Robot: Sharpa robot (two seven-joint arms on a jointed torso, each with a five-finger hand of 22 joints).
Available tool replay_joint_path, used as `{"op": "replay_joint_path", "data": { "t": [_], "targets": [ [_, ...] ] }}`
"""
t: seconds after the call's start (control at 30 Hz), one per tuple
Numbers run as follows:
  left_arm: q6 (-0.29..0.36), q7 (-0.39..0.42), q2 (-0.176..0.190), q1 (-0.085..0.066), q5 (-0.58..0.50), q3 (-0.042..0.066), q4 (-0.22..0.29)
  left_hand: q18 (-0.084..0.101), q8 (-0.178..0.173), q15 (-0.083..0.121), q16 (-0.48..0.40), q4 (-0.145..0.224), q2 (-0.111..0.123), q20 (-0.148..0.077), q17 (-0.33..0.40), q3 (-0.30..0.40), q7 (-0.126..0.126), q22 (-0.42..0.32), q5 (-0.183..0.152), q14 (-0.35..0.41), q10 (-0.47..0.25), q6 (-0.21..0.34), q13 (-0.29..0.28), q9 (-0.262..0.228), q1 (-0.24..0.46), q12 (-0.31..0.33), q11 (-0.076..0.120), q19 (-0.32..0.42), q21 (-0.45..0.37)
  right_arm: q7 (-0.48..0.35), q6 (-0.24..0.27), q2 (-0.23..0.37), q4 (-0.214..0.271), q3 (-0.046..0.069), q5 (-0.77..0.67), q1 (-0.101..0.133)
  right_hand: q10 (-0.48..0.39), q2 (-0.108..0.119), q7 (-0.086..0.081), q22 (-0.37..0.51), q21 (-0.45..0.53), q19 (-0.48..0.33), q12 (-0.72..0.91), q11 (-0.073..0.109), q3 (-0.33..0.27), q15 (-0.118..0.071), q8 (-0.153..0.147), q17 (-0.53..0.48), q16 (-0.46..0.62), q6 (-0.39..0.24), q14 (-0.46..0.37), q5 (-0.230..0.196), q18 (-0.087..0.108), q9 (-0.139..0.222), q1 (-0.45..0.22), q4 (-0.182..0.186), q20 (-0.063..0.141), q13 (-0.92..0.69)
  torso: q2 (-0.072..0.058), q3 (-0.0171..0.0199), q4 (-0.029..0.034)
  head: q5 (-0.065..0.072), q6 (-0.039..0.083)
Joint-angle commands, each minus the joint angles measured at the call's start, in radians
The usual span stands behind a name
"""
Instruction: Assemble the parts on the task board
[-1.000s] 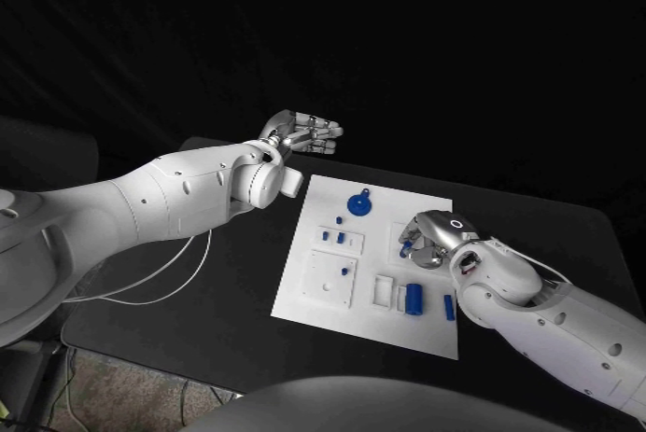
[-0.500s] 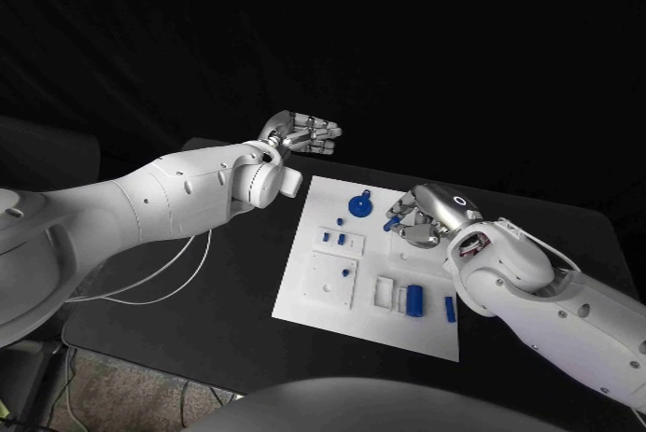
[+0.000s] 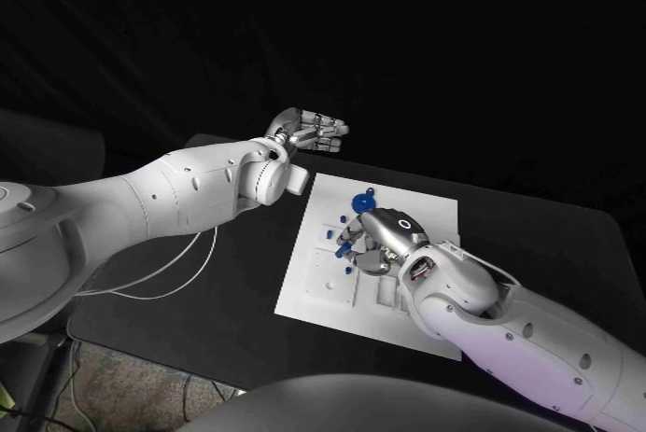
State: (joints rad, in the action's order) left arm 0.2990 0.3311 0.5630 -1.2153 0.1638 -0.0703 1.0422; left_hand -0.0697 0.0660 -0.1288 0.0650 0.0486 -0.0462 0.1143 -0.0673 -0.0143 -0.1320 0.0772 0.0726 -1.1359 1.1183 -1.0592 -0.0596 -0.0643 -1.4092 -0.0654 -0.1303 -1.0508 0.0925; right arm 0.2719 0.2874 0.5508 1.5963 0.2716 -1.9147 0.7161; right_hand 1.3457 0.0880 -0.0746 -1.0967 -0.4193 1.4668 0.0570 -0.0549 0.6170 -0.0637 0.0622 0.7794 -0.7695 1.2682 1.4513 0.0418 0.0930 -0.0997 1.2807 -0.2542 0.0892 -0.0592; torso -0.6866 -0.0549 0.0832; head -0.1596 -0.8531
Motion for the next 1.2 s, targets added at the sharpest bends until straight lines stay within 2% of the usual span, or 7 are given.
{"op": "replay_joint_path", "data": {
  "t": [0.03,0.27,0.5,0.7,1.07,1.2],
  "targets": [
    [-0.015,0.008,-0.004,-0.001,0.002,0.001,0.001,-0.013,-0.002,0.002,-0.004,-0.005,-0.003,0.001,0.000,0.000,-0.001,-0.001,-0.005,0.003,0.006,-0.002,0.001,-0.001,-0.007,0.005,0.002,-0.007,0.005,-0.021,-0.004,-0.009,-0.012,-0.015,-0.050,-0.001,0.045,-0.015,-0.001,-0.002,0.005,0.032,0.005,0.040,0.001,-0.006,0.002,0.001,0.006,0.002,-0.001,0.007,0.021,-0.001,0.001,-0.005,0.006,-0.006,0.001,-0.0013,-0.0005,-0.006,-0.003],
    [-0.018,0.009,-0.008,0.000,0.002,0.001,0.001,-0.013,-0.002,0.002,-0.004,-0.006,-0.004,0.001,0.000,0.002,-0.001,-0.001,-0.004,0.003,0.006,-0.001,0.001,0.000,-0.009,0.005,0.002,-0.007,0.006,-0.020,-0.002,-0.030,-0.042,-0.061,-0.076,-0.005,0.046,-0.014,0.000,-0.006,0.006,0.033,0.005,0.040,0.005,-0.007,0.002,0.002,0.008,0.003,0.000,0.007,0.021,-0.001,-0.001,-0.009,0.006,-0.006,0.000,0.0006,-0.0020,-0.015,-0.007],
    [-0.020,0.008,-0.011,0.002,0.002,0.000,-0.002,-0.013,-0.002,0.002,-0.004,-0.006,-0.004,0.001,0.000,0.002,-0.001,-0.001,-0.004,0.003,0.006,-0.001,0.001,0.000,-0.009,0.005,0.002,-0.007,0.006,-0.015,0.000,-0.041,-0.065,-0.085,-0.097,-0.012,0.047,-0.014,0.000,-0.008,0.006,0.034,0.005,0.040,0.007,-0.007,0.002,0.003,0.008,0.003,0.000,0.007,0.021,-0.001,-0.002,-0.011,0.007,-0.006,0.000,0.0007,-0.0022,-0.019,-0.011],
    [-0.022,0.008,-0.014,0.004,0.001,-0.001,-0.002,-0.013,-0.002,0.002,-0.004,-0.006,-0.004,0.001,0.000,0.002,-0.001,-0.001,-0.004,0.003,0.006,-0.001,0.001,0.000,-0.009,0.005,0.002,-0.007,0.006,-0.003,0.010,-0.055,-0.082,-0.094,-0.114,-0.017,0.047,-0.014,0.000,-0.008,0.006,0.034,0.005,0.040,0.007,-0.007,0.002,0.003,0.008,0.003,0.000,0.007,0.021,-0.001,-0.002,-0.011,0.007,-0.006,0.000,0.0015,-0.0004,-0.021,-0.012],
    [-0.024,0.006,-0.019,0.004,0.000,-0.002,-0.004,-0.015,-0.002,0.002,-0.004,-0.006,-0.005,0.001,0.000,0.002,-0.002,-0.001,-0.004,0.004,0.004,0.001,0.001,-0.001,-0.007,0.005,0.002,-0.012,0.008,0.018,0.032,-0.069,-0.102,-0.098,-0.119,-0.026,0.048,-0.013,0.000,-0.011,0.010,0.036,0.005,0.040,0.010,-0.009,0.002,0.004,0.008,0.004,0.001,0.007,0.023,-0.001,-0.002,-0.014,0.009,-0.006,0.001,-0.0008,-0.0019,-0.026,-0.015],
    [-0.025,0.005,-0.022,0.004,0.000,-0.002,-0.005,-0.015,-0.002,0.002,-0.004,-0.006,-0.005,0.001,0.000,0.002,-0.002,-0.001,-0.004,0.004,0.004,0.001,0.001,-0.001,-0.007,0.005,0.002,-0.012,0.008,0.017,0.031,-0.072,-0.106,-0.101,-0.117,-0.028,0.048,-0.013,0.000,-0.011,0.010,0.036,0.005,0.040,0.010,-0.009,0.002,0.004,0.008,0.004,0.001,0.007,0.023,-0.001,-0.002,-0.014,0.009,-0.006,0.001,0.0005,-0.0019,-0.029,-0.017]
  ]
}}
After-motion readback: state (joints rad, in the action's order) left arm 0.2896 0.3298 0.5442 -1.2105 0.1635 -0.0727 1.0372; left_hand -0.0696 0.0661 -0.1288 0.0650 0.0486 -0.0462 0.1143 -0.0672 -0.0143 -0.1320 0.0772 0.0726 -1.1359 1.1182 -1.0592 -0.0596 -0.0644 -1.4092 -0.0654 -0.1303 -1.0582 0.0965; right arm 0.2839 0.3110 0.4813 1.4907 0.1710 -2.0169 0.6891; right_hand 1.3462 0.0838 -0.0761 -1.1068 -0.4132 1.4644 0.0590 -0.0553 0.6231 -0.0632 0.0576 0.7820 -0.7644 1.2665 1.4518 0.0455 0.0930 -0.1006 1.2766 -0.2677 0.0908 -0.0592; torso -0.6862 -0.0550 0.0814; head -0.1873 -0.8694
